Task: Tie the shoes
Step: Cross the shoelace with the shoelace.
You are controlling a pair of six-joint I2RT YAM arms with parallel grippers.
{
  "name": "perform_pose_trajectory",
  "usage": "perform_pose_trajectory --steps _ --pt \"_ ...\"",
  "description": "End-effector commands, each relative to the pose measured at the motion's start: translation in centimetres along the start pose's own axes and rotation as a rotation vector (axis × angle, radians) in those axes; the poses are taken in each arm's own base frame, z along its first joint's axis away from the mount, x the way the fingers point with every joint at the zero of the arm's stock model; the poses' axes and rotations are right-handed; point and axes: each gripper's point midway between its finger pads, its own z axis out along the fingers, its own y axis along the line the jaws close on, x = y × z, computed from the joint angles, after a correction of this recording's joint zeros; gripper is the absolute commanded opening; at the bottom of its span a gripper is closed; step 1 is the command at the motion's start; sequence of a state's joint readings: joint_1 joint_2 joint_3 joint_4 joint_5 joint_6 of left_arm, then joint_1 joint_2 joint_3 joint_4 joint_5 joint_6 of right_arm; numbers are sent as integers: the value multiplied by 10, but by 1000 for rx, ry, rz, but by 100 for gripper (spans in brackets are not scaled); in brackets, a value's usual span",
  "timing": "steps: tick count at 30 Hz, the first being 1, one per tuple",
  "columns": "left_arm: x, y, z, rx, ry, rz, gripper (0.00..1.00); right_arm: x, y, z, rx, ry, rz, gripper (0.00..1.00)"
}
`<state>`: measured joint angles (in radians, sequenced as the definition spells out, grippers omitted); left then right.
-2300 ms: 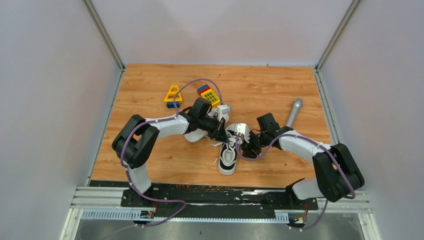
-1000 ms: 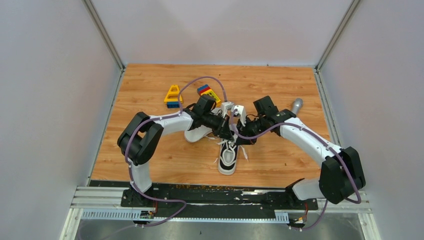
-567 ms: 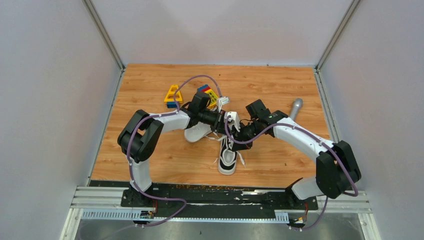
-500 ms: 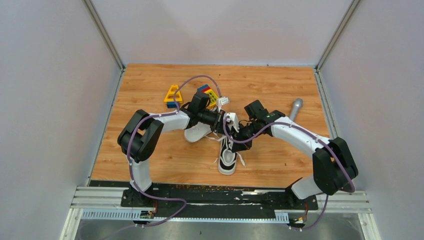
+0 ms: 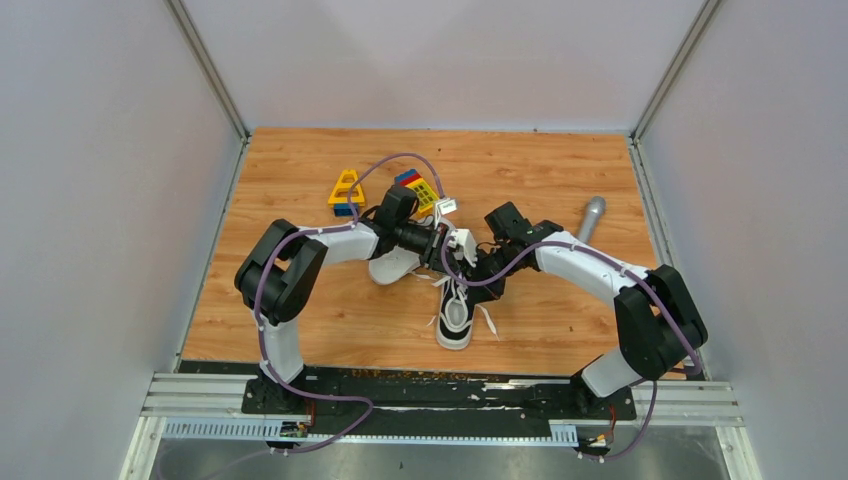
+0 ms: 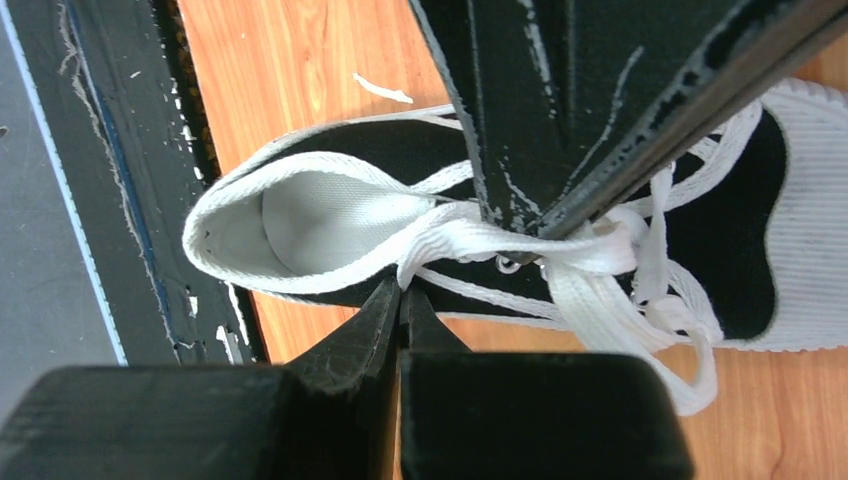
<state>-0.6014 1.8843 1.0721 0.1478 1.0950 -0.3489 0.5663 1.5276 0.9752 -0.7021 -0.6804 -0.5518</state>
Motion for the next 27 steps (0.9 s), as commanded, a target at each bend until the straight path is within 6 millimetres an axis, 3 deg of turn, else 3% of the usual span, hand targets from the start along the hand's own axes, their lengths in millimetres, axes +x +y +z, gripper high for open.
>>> perform_pose_trajectory --steps 1,9,14,18,23,27 --pt "-4 -7 -4 54 -7 57 0 1 -12 0 63 12 -34 0" --pt "-2 -11 -6 87 15 114 0 1 -18 1 103 4 -22 0" --pt "0 -15 -6 122 23 126 6 2 -23 2 117 7 -23 0" --pt "2 -16 -6 137 27 127 13 1 -26 4 124 9 -16 0" --pt "0 -11 -4 108 10 67 30 -5 -27 3 123 -5 -10 0" --pt "-2 -10 -1 112 -24 -9 36 -4 -26 5 118 0 -5 0"
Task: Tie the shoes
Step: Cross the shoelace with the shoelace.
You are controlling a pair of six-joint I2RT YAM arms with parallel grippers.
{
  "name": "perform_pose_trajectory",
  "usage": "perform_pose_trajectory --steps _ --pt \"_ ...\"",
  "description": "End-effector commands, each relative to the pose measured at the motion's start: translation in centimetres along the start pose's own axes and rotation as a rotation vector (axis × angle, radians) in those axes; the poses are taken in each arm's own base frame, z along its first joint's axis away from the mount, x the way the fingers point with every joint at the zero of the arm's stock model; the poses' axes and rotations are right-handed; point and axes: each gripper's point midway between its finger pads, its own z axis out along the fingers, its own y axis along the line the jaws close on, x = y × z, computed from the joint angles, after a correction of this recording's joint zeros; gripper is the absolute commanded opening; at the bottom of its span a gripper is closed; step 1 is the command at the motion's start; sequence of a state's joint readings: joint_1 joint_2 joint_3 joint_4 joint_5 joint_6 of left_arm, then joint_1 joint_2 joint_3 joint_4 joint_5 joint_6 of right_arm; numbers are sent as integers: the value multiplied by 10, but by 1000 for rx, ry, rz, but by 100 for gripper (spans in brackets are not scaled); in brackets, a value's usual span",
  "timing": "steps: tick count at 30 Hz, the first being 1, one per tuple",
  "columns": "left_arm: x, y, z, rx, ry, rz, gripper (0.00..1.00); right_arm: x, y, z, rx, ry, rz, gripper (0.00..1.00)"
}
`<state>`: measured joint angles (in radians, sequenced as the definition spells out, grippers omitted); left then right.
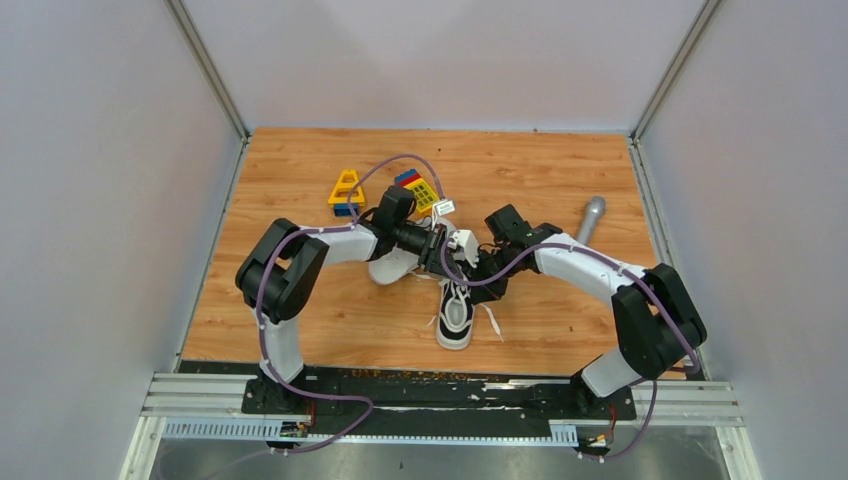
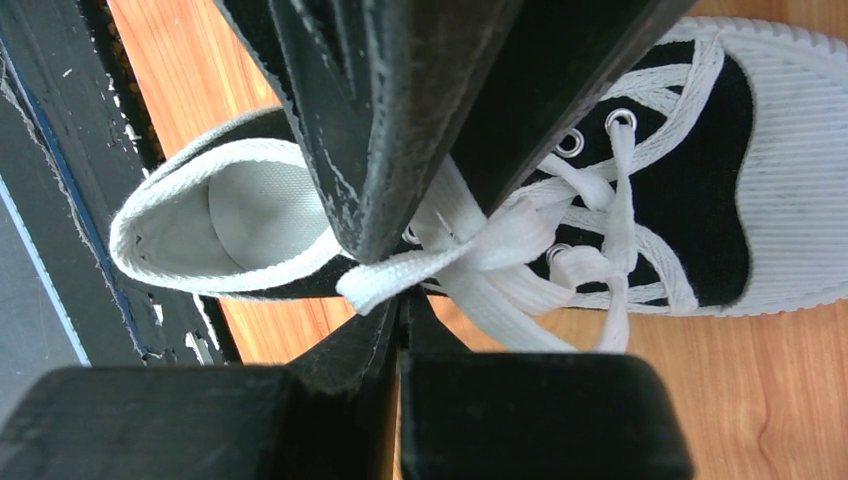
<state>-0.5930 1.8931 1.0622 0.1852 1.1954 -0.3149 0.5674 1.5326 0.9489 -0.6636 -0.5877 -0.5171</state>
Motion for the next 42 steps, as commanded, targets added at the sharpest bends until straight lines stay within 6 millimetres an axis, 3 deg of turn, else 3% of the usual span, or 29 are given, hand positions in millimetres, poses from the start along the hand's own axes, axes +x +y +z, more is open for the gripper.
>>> perform_pose_trajectory --steps 1,8,25,29,33,37,42 --pt "-7 0 2 20 -43 -66 36 -16 -11 3 35 -40 -33 0" --pt "-3 8 5 3 -18 -113 39 -17 -13 6 46 -31 -18 0" --pt "-8 3 7 54 -25 -177 46 -20 -23 10 101 -15 47 0" --pt "-12 0 8 73 -30 -189 48 -24 -10 9 50 -47 95 0" --pt "-14 -1 8 80 -36 -191 47 -20 0 8 12 -49 98 11" --pt "-10 9 8 35 -32 -194 40 -27 10 -5 4 -99 33 21" --pt "-9 15 10 31 -30 -187 14 -29 10 -8 13 -106 14 27"
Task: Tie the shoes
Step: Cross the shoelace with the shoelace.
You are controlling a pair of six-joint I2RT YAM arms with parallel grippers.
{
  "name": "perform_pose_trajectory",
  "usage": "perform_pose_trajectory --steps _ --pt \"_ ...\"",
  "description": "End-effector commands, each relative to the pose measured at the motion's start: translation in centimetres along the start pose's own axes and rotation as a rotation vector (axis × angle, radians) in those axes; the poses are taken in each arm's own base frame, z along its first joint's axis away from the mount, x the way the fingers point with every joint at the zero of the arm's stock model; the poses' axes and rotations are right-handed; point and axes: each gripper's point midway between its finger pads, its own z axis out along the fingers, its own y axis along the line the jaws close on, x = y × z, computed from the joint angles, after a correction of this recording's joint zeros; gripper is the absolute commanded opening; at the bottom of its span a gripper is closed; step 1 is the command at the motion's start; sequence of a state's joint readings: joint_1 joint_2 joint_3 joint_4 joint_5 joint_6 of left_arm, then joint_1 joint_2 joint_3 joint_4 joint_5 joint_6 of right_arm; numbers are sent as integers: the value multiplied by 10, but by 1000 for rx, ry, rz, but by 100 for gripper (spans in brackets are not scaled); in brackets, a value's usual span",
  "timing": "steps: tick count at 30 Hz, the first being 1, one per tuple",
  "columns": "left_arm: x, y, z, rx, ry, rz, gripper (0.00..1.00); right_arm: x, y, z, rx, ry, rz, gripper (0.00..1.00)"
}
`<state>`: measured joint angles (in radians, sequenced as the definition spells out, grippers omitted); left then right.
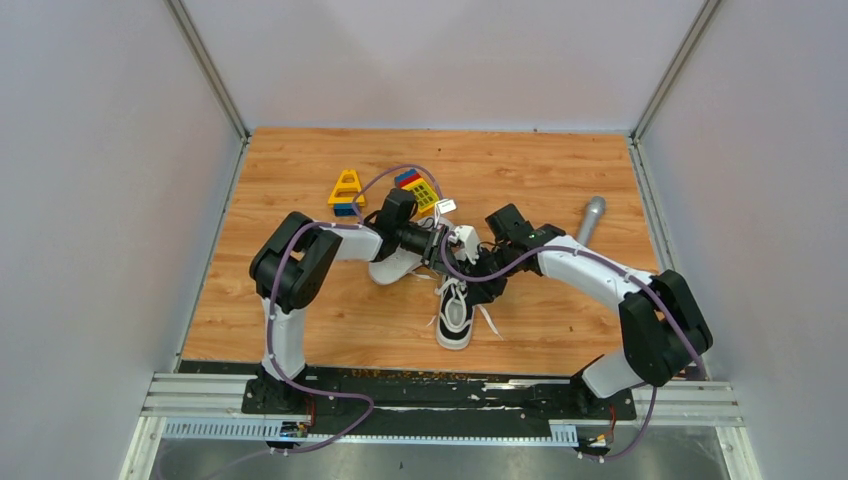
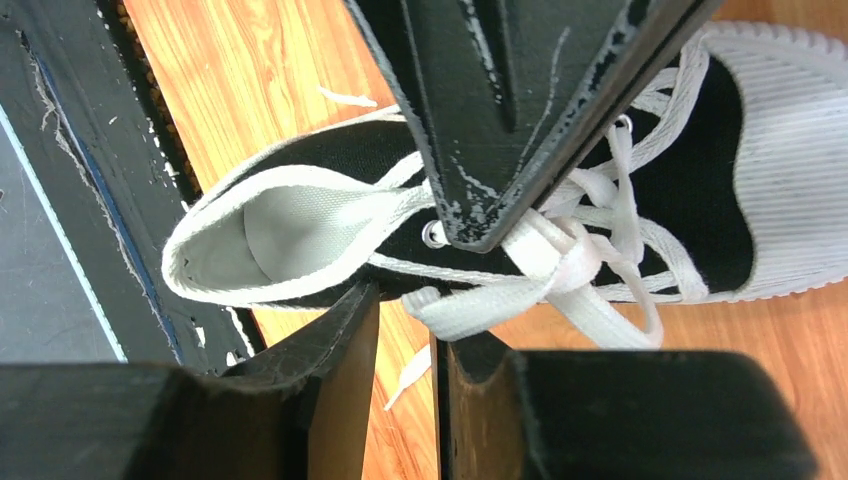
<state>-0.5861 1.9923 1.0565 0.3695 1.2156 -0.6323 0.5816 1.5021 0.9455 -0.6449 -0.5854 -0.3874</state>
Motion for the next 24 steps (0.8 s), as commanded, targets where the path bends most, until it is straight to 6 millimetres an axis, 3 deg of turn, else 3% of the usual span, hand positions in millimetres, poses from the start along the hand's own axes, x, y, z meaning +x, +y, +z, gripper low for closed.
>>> perform_pose_trajectory --steps 1,6,12,17,24 --pt "-11 0 3 6 -6 60 12 -20 2 -5 2 -76 -85 27" --pt "-9 0 3 13 -3 63 3 -18 3 -13 7 -59 -122 32" --pt "-9 -2 2 20 -3 74 0 -10 11 -43 -12 -26 -237 39" --pt "-9 -3 2 24 -1 83 0 -6 -5 -64 24 -7 -302 43" --pt "-7 -2 2 32 7 90 0 -24 -34 -80 68 -23 -566 44"
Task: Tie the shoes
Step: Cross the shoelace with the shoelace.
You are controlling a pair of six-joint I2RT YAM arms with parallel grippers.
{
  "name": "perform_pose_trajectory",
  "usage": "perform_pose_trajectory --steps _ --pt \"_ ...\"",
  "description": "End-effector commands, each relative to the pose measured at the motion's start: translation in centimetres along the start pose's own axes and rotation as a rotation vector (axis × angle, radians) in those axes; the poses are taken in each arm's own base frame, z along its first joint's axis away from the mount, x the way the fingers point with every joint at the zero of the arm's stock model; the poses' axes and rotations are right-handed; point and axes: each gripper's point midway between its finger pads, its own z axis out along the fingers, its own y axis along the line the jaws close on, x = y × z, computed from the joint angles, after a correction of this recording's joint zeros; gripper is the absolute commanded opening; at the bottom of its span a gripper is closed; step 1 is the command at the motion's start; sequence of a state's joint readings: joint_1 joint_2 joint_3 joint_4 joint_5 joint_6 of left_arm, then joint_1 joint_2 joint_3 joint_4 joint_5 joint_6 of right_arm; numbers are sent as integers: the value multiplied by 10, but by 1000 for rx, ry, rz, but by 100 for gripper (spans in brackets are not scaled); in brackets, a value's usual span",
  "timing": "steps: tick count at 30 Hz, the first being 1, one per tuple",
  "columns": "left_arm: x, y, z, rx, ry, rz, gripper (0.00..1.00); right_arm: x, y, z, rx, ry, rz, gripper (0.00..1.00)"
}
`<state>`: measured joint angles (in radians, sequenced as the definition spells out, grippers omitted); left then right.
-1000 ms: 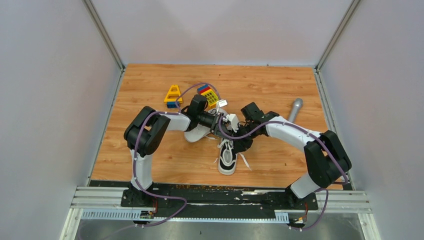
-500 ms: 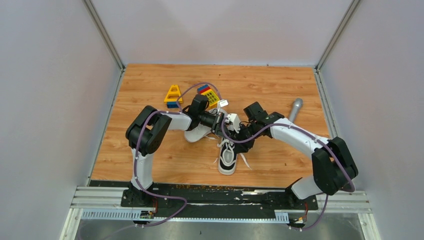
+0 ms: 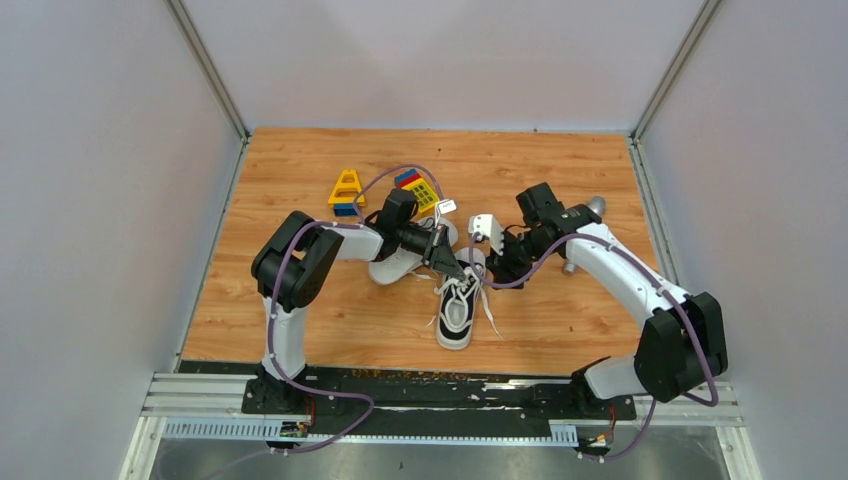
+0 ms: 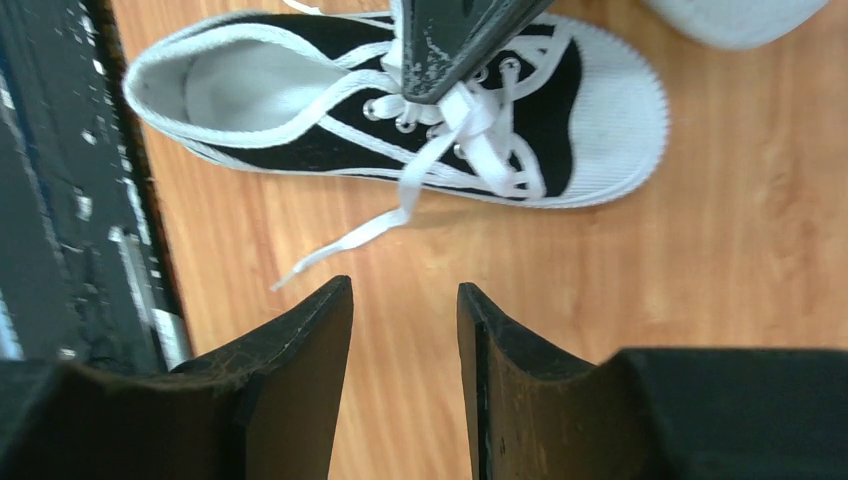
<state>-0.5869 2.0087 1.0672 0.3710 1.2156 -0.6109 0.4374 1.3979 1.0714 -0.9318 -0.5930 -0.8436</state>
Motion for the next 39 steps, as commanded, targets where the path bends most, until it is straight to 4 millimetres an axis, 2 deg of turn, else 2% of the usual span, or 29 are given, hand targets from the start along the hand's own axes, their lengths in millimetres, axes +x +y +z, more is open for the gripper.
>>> perform_pose_trajectory --steps 1,6,12,20,24,34,39 --pt "-6 -7 1 35 6 72 0 -17 -26 -10 34 -31 -302 44" --pt "-5 -12 0 64 17 87 0 -42 -50 -2 21 -99 -436 47" --pt "-4 -16 -1 73 27 96 0 -51 -60 20 -51 -130 -498 48" --pt "-3 -16 0 80 46 100 0 -50 -20 29 -194 -150 -566 48" --pt "-5 -17 4 88 55 103 0 -51 -6 31 -224 -158 -564 48" --pt "0 -21 7 105 75 113 0 -38 -9 30 -233 -76 -513 48" --pt "-1 -22 7 114 79 118 0 -43 -4 31 -272 -101 -498 49"
